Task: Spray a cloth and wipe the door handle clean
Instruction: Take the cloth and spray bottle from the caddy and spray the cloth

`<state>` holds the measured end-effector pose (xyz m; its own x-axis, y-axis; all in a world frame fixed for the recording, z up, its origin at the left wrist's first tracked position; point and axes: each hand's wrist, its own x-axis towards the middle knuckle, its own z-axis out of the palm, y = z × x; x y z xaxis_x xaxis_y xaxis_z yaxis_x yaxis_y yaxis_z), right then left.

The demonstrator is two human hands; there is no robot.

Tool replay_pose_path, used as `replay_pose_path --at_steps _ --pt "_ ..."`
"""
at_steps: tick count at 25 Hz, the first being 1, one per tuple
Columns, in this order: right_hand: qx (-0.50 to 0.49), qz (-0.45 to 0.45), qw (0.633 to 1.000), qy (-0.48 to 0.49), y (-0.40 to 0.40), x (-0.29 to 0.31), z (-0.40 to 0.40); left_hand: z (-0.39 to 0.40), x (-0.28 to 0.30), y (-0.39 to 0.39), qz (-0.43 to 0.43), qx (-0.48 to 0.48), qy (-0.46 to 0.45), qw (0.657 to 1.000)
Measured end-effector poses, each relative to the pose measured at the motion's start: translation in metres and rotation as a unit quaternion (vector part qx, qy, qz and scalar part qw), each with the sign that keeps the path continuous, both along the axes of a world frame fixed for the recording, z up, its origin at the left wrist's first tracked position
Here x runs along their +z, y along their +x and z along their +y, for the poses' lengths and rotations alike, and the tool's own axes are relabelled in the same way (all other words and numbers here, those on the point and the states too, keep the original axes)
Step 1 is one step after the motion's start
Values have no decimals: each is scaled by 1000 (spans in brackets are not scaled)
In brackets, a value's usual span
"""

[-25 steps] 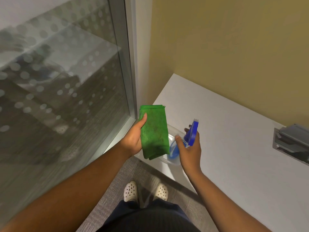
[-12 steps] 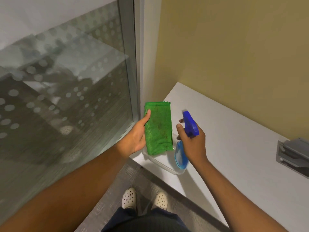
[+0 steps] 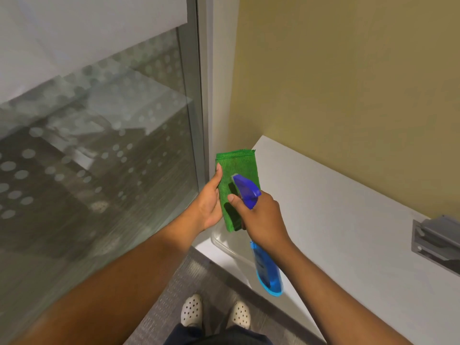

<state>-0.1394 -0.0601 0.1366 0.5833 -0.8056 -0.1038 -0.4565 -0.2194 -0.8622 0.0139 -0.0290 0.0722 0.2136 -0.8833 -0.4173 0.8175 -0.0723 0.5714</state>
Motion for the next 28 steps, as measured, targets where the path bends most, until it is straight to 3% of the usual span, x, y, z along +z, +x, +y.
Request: replay_pose_path --at_steps 16,23,28 --pt "-74 53 996 -21 -24 4 -26 2 7 0 -32 -6 -6 999" --pt "12 64 998 -12 -28 9 11 -3 13 2 -36 15 -1 999" --pt "14 87 996 25 -27 3 29 -3 12 3 -39 17 3 999"
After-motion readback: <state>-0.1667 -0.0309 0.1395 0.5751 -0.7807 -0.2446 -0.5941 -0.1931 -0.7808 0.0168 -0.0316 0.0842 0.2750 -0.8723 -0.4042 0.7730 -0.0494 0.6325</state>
